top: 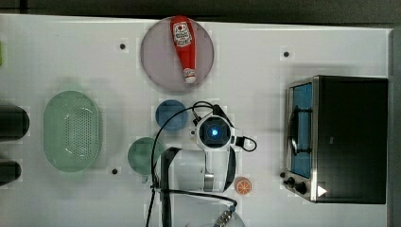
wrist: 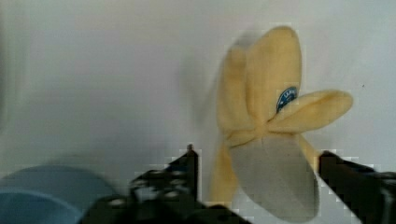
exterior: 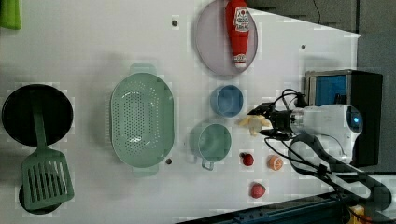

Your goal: Pick banana from table and place on oven.

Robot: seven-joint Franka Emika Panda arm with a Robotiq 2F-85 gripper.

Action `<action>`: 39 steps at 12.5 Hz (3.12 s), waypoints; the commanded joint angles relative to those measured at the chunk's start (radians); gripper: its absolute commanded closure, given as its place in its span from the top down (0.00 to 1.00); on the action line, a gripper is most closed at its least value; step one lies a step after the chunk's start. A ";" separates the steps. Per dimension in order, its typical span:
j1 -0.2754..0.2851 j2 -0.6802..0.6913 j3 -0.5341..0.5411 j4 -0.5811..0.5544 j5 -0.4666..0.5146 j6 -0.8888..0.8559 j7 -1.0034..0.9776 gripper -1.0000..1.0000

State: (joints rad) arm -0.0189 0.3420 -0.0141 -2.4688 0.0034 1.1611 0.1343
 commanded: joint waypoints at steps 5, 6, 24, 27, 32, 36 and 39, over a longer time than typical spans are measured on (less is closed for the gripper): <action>0.009 -0.013 -0.010 0.000 0.006 0.018 0.028 0.22; 0.009 -0.020 -0.007 0.001 0.006 0.018 0.028 0.22; -0.032 -0.490 -0.222 0.554 -0.001 -0.921 -0.101 0.22; -0.043 -0.427 -0.355 0.556 -0.002 -0.883 -0.319 0.22; -0.050 -0.256 -0.528 0.577 -0.013 -0.668 -0.666 0.22; -0.059 -0.147 -0.606 0.630 -0.012 -0.651 -0.853 0.22; -0.061 -0.125 -0.620 0.639 -0.007 -0.656 -0.925 0.36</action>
State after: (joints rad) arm -0.0959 0.2585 -0.6406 -1.8818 -0.0272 0.4907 -0.6807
